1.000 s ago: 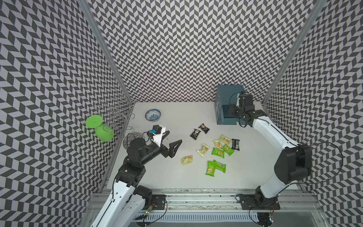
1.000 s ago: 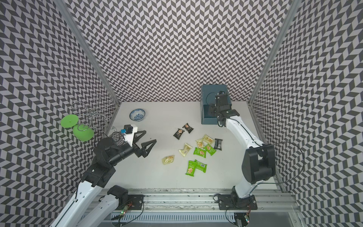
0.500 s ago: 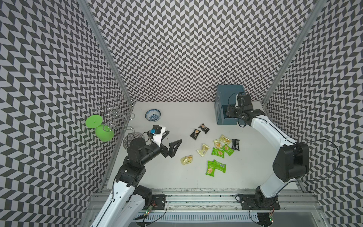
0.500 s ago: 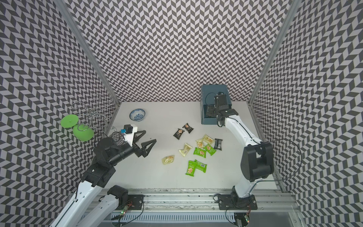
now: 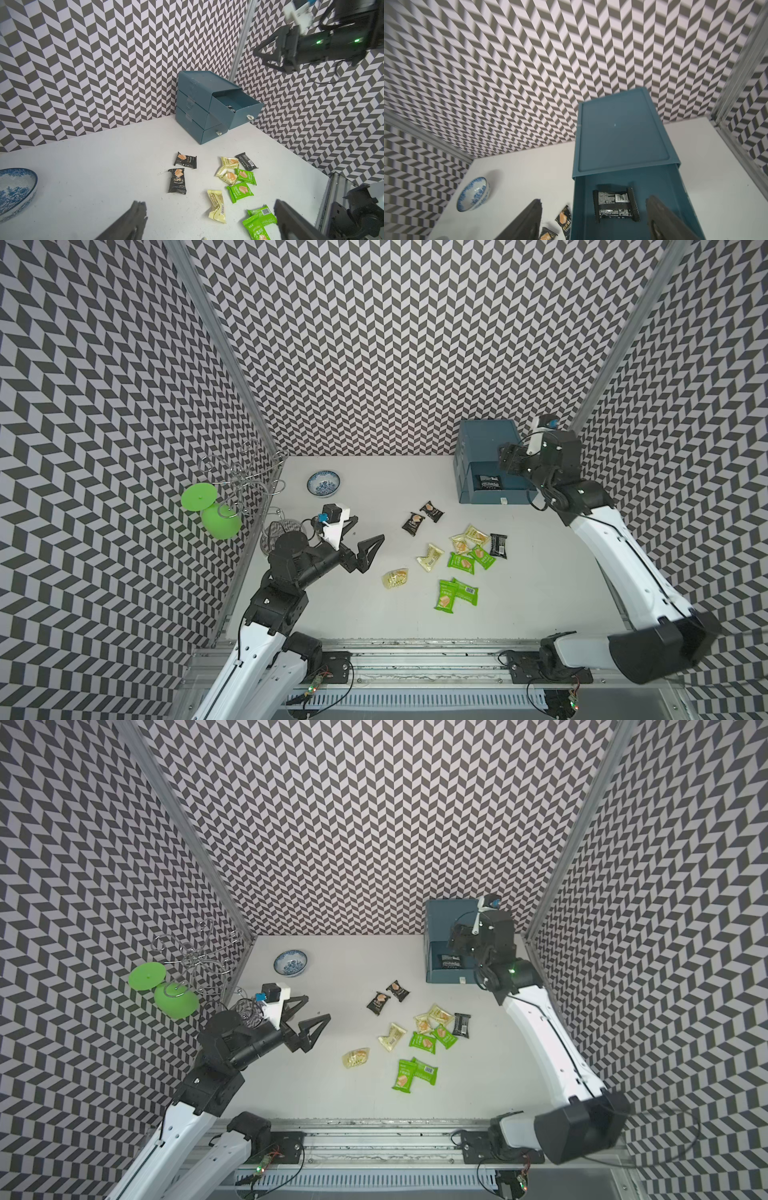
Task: Place the cookies into the drawer by color
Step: Pick up the cookie at the center of the board.
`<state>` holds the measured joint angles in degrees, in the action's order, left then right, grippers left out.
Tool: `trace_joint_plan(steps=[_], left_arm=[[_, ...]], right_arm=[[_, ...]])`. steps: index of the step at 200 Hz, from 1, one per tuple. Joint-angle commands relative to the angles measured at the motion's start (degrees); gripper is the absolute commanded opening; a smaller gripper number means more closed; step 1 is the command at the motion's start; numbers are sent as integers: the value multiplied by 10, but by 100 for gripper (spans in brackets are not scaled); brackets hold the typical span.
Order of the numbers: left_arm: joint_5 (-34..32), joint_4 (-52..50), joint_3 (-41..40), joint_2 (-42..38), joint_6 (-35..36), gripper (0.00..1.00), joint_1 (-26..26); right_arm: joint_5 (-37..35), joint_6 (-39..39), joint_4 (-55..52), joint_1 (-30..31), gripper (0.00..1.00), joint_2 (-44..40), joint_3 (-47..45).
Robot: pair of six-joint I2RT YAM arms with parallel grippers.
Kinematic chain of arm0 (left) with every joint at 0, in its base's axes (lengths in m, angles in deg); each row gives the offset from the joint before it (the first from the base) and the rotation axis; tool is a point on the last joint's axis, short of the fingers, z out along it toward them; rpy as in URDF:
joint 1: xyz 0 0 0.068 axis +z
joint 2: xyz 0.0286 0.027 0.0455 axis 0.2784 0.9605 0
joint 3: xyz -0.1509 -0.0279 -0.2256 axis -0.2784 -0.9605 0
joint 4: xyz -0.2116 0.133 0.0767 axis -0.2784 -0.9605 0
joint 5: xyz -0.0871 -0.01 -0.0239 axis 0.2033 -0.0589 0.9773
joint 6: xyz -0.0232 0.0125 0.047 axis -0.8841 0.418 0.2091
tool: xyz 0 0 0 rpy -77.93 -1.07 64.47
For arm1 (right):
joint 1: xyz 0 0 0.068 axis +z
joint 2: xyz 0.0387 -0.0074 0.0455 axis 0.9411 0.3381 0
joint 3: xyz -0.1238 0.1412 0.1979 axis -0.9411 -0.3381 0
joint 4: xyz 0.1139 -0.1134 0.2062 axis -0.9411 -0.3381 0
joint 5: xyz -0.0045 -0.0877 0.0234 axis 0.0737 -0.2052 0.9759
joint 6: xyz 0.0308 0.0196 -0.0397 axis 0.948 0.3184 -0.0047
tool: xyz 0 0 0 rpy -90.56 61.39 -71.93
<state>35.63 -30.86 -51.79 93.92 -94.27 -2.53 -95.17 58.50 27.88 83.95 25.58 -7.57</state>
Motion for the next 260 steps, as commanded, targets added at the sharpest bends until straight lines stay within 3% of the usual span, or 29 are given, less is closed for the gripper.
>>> trace_joint_plan(steps=[1, 60, 104, 139, 192, 260], left_arm=[[1, 1, 1, 0, 5, 99, 4], [0, 1, 1, 0, 5, 100, 3], [0, 0, 2, -1, 4, 100, 3], [-2, -1, 2, -2, 4, 100, 4], [-1, -1, 1, -2, 4, 100, 3], [0, 0, 2, -4, 4, 100, 4]], right_arm=[[1, 13, -3, 3, 79, -51, -37], [-7, 65, -26, 3, 80, -221, -217], [12, 81, -4, 2, 81, -241, -364], [10, 79, 51, 2, 83, -211, -429], [-17, 72, 112, 2, 95, -107, -456], [-35, 83, 154, 0, 91, 26, -456]])
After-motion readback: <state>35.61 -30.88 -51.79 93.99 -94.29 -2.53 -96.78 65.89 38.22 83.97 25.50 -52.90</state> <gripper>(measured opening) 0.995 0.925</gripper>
